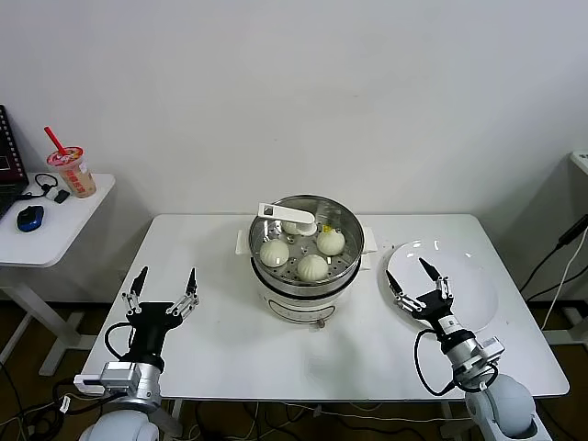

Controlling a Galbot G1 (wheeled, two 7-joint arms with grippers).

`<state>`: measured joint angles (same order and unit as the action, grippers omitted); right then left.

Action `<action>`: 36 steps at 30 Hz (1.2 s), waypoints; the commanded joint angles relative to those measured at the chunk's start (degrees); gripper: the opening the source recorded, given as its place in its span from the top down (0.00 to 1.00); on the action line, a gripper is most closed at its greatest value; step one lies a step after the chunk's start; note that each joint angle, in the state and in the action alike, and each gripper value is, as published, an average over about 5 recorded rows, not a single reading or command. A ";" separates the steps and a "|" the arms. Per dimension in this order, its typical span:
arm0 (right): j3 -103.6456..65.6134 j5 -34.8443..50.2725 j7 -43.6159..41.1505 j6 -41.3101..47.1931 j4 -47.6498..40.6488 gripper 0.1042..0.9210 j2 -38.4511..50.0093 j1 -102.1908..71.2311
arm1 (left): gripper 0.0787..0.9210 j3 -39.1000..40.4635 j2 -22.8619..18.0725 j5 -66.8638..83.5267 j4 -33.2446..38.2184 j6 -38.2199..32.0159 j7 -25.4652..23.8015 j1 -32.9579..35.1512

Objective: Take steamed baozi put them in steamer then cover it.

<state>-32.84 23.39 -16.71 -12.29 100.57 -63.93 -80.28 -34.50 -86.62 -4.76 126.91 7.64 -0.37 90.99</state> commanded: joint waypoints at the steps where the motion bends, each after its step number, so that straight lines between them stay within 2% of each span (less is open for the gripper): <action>1: 0.18 -0.69 0.51 0.23 -0.88 0.12 0.03 0.77 | 0.12 0.58 1.65 -12.53 -0.11 1.34 1.37 -0.66; 4: 0.25 -1.27 0.99 0.31 -1.23 0.12 0.20 1.23 | 0.12 2.33 5.63 -18.62 0.27 4.24 1.90 -1.88; 10: 0.18 -2.52 1.21 0.64 -0.98 0.12 0.26 1.48 | 0.12 7.56 19.09 -33.80 0.55 12.45 1.38 -6.37; 15: 0.08 -3.68 1.61 0.94 -0.88 0.12 -0.31 1.73 | 0.12 13.17 26.65 -35.97 0.01 19.85 0.71 -12.72; 19: 0.00 -4.83 2.18 1.04 -0.79 0.12 -1.38 1.87 | 0.12 17.88 32.42 -40.88 -1.01 23.09 -3.17 -19.24; 23: -0.22 -5.60 2.49 1.26 -0.59 0.12 -2.32 1.91 | 0.12 23.06 36.51 -47.85 -1.64 23.70 -10.42 -25.37; 26: -0.67 -5.86 2.53 1.37 -0.40 0.12 -2.98 1.76 | 0.12 27.79 37.93 -51.41 -2.24 24.39 -16.36 -30.67; 28: -1.11 -5.86 2.49 1.40 -0.28 0.12 -3.24 1.49 | 0.12 31.25 37.42 -53.70 -3.55 24.96 -19.34 -34.94; 31: -1.81 -5.92 2.39 1.41 -0.26 0.12 -3.47 1.06 | 0.12 35.61 34.86 -55.39 -6.05 26.16 -22.70 -40.47; 36: -2.56 -6.11 2.29 1.40 -0.34 0.12 -4.05 0.87 | 0.12 40.44 29.28 -56.33 -10.94 27.30 -25.01 -46.09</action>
<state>-34.94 17.71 -14.51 -10.97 100.23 -67.45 -79.33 -4.28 -56.23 -53.86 120.89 31.50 -17.46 57.45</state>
